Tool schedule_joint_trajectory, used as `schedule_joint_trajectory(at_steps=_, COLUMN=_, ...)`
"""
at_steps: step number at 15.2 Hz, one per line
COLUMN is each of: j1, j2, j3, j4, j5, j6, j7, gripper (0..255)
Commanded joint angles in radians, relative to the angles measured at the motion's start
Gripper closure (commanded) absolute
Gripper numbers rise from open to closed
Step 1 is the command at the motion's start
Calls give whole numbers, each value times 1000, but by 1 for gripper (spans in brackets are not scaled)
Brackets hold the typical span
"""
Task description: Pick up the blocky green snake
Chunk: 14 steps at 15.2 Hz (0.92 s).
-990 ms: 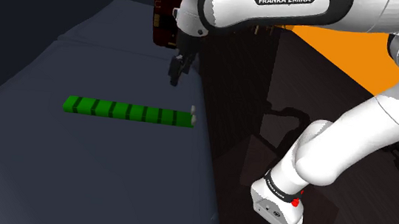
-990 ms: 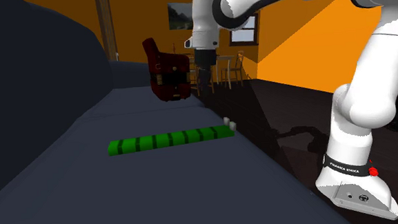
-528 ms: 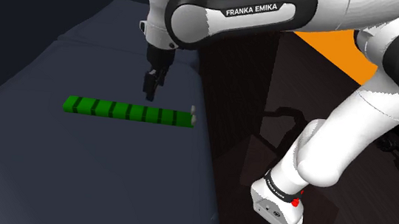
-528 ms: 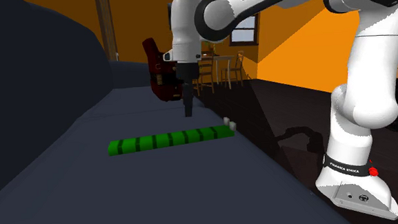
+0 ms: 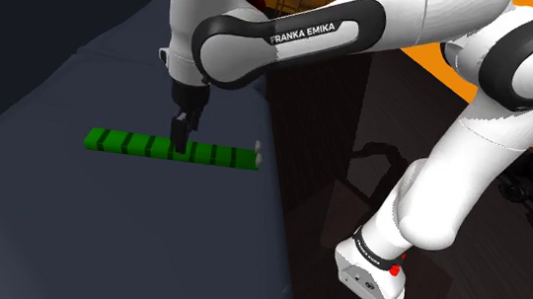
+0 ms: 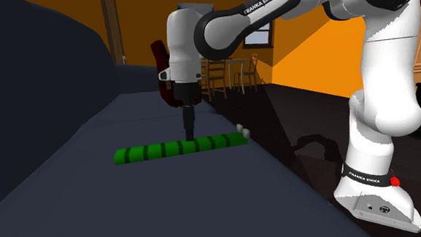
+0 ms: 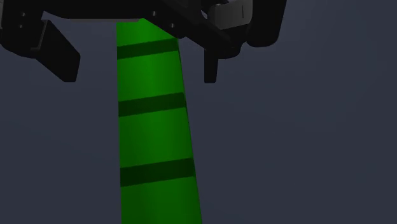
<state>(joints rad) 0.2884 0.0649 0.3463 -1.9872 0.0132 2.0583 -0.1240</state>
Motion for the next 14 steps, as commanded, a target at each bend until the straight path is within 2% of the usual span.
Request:
schedule_joint_trajectory(at_steps=1, j1=1, j2=11, j3=0, j4=-14, j5=-4, j6=24, j7=2, gripper=0)
schedule_joint_trajectory(at_steps=5, j1=2, j2=24, j3=0, j4=-34, j5=-9, j6=57, j7=5, gripper=0)
schedule_joint_trajectory(at_steps=6, j1=2, j2=23, j3=0, j4=-34, j5=-9, j6=57, j7=5, gripper=255)
schedule_joint_trajectory(at_steps=14, j1=2, j2=23, j3=0, j4=-35, j5=-8, j6=57, j7=5, gripper=255)
